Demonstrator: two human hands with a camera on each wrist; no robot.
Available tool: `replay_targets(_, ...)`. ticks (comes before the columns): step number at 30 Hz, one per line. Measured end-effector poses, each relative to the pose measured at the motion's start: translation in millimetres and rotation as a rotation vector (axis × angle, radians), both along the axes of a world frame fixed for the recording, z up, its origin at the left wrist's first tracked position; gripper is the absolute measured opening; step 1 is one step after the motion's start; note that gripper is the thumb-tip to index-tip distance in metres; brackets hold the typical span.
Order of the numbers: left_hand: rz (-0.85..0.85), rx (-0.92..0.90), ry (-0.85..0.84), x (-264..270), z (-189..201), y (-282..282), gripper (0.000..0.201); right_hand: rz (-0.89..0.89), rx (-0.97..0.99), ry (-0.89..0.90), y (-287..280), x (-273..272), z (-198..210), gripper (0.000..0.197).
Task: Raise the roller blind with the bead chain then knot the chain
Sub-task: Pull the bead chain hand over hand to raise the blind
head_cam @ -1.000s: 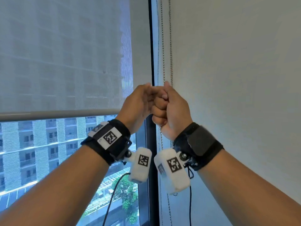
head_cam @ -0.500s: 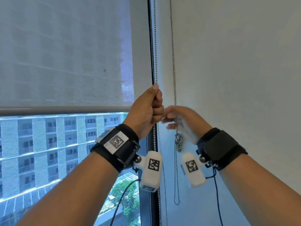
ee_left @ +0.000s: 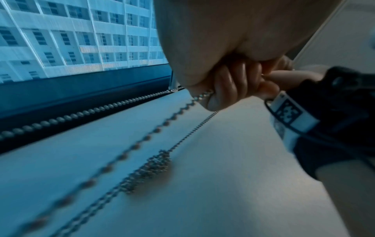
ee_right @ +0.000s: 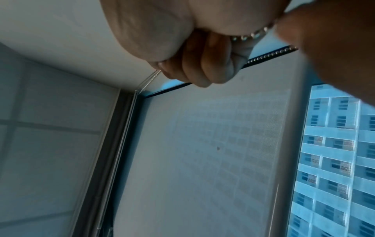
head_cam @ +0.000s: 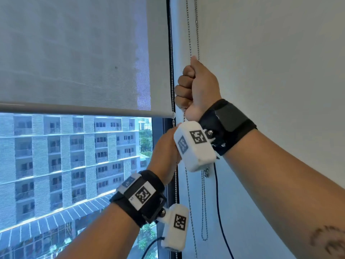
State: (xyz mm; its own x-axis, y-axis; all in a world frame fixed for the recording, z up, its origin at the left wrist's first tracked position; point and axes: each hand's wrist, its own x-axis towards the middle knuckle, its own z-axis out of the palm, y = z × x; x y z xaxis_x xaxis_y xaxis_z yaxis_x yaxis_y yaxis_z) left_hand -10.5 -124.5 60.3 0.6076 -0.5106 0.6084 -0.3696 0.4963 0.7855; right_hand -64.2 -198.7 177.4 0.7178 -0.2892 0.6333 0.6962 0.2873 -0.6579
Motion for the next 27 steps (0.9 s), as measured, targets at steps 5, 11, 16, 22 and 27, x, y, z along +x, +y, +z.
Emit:
replay_targets(5, -0.105, -0.084, -0.002, 15, 30, 13, 0.041, 0.047, 0.012, -0.029, -1, -2, -12, 0.047)
replay_targets(11, -0.123, -0.006, -0.193, 14, 84, 22, 0.057, 0.132, -0.034, -0.054, -2, 6, -38, 0.05)
replay_targets(16, -0.067, -0.029, -0.189, -1, 107, 15, 0.046, 0.131, -0.094, 0.009, 0, 13, -60, 0.047)
replay_targets(22, 0.007, -0.092, -0.055, 9, 87, -1, 0.032, -0.055, -0.511, 0.189, -23, 9, -76, 0.042)
replay_targets(27, 0.049, -0.116, -0.042, 20, 63, -6, 0.031, -0.465, -0.844, 0.298, -58, -11, -46, 0.033)
